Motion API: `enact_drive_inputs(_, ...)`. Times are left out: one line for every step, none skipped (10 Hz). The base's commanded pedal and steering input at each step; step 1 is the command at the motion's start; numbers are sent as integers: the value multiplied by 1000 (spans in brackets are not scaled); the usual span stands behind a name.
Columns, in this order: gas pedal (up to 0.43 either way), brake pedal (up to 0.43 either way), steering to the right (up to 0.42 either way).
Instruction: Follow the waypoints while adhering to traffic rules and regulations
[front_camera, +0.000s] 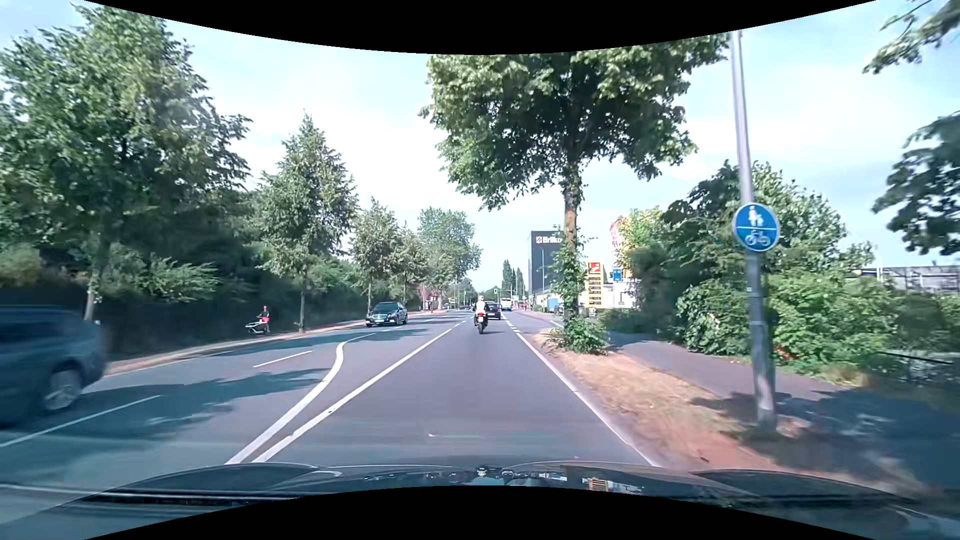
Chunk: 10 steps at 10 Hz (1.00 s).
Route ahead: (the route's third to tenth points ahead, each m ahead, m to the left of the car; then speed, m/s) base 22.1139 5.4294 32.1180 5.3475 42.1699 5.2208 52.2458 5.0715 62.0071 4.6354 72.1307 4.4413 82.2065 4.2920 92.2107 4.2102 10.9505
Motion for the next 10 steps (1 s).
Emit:
enact_drive_inputs(118,0,-6)
enact_drive_inputs(118,0,-6)
enact_drive_inputs(118,0,-6)
enact_drive_inputs(118,0,-6)
enact_drive_inputs(118,0,-6)
enact_drive_inputs(118,0,-5)
enact_drive_inputs(118,0,-5)
enact_drive_inputs(118,0,-5)
enact_drive_inputs(118,0,-5)
enact_drive_inputs(118,0,-5)
